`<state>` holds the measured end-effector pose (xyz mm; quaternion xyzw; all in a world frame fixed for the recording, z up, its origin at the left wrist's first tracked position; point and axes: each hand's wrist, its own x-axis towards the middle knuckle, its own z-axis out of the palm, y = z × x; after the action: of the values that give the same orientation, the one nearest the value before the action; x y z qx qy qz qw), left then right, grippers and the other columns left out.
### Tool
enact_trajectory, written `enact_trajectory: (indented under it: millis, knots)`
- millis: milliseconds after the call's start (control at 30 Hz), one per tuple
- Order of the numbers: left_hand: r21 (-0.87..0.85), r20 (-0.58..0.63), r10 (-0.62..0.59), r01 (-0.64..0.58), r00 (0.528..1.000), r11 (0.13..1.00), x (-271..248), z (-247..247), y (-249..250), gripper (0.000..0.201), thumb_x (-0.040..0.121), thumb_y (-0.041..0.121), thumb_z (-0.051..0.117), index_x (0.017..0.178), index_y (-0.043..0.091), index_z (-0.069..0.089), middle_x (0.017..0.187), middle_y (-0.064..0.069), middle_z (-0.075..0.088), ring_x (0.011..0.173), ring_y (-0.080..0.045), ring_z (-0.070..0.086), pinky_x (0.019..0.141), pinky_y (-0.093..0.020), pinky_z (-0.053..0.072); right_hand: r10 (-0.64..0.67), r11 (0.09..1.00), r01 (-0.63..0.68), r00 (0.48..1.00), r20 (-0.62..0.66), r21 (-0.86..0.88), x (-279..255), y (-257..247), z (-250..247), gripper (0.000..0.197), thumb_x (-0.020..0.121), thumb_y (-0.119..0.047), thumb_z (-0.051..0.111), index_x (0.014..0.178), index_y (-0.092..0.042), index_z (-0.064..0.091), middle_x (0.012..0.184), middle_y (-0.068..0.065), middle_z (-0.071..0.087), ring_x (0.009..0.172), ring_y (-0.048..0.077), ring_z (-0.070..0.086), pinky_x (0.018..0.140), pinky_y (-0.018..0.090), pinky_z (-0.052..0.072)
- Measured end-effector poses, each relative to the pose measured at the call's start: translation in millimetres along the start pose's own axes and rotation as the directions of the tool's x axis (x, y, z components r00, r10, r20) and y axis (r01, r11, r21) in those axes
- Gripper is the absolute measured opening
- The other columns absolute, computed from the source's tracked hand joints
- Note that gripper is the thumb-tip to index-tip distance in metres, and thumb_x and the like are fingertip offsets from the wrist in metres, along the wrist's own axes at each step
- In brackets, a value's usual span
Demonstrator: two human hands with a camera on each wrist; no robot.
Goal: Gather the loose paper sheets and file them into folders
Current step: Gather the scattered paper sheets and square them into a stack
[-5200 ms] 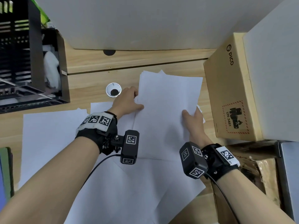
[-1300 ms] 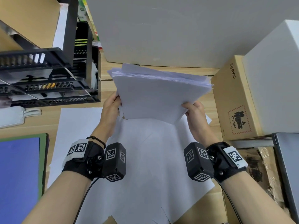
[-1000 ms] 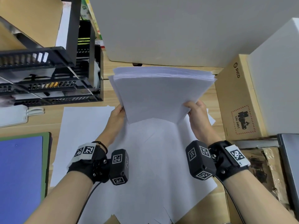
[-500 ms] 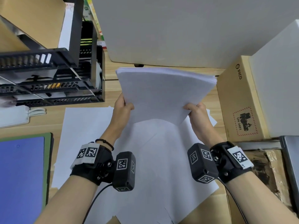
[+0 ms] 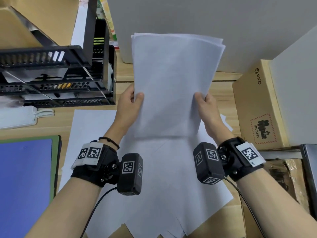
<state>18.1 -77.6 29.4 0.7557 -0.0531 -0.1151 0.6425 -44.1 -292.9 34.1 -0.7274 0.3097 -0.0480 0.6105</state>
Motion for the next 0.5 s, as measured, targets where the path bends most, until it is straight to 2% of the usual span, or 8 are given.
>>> enact_trajectory:
  millis: [67,133,233,300,400,500]
  knots:
    - [0.001,-0.013,-0.041,0.042,0.999,0.999,-3.7,-10.5,-7.6,0.027,0.099,0.009,0.047,0.117,0.026,0.058,0.107,0.017,0.067,0.095,0.005,0.063,0.085,-0.015,0.051,0.029,0.999,-0.029,0.999,0.015,-0.027,-3.4,4.1,12.8,0.014,0.095,-0.017,0.044,0.093,-0.02,0.058,0.085,-0.01,0.061,0.076,0.007,0.056,0.068,0.023,0.044]
    - [0.013,0.01,-0.135,0.135,0.991,0.991,-8.6,-26.0,-22.5,0.028,0.098,0.01,0.048,0.114,0.029,0.061,0.108,0.016,0.069,0.098,0.001,0.064,0.085,-0.018,0.051,0.068,0.996,-0.065,0.996,0.055,-0.055,-8.8,13.0,27.1,0.019,0.094,-0.013,0.041,0.083,-0.021,0.054,0.078,-0.008,0.057,0.07,0.009,0.052,0.063,0.023,0.041]
    - [0.126,0.07,-0.317,0.307,0.946,0.943,-17.2,-53.6,-54.1,0.029,0.092,0.01,0.049,0.108,0.025,0.067,0.105,0.01,0.07,0.095,-0.012,0.064,0.081,-0.024,0.048,0.142,0.986,-0.13,0.983,0.117,-0.106,-18.5,31.5,48.5,0.025,0.093,-0.011,0.04,0.081,-0.026,0.056,0.078,-0.008,0.061,0.07,0.011,0.056,0.062,0.025,0.043]
    - [0.211,0.063,-0.403,0.383,0.913,0.9,-23.5,-73.0,-73.2,0.033,0.091,0.005,0.047,0.114,0.019,0.066,0.111,0.005,0.066,0.103,-0.016,0.06,0.087,-0.027,0.045,0.202,0.972,-0.18,0.968,0.15,-0.149,-24.8,43.8,61.2,0.024,0.093,-0.012,0.04,0.084,-0.025,0.058,0.082,-0.004,0.064,0.074,0.015,0.059,0.064,0.029,0.046]
    - [0.331,-0.128,-0.448,0.464,0.885,0.822,-29.4,-104.4,-102.0,0.043,0.092,0.002,0.047,0.132,0.015,0.058,0.137,-0.004,0.05,0.128,-0.021,0.046,0.108,-0.036,0.039,0.268,0.95,-0.232,0.948,0.169,-0.21,-31.1,57.7,79.5,0.022,0.093,-0.014,0.04,0.092,-0.022,0.06,0.09,0.002,0.066,0.081,0.022,0.062,0.073,0.036,0.051]
    - [0.456,-0.359,-0.435,0.562,0.826,0.69,-33.9,-134.4,-133.3,0.051,0.086,0.023,0.06,0.135,0.018,0.052,0.146,-0.011,0.039,0.137,-0.029,0.032,0.112,-0.044,0.032,0.301,0.936,-0.257,0.938,0.171,-0.24,-31.4,63.5,98.7,0.022,0.092,-0.016,0.039,0.099,-0.02,0.06,0.093,0.006,0.066,0.082,0.026,0.062,0.076,0.037,0.052]
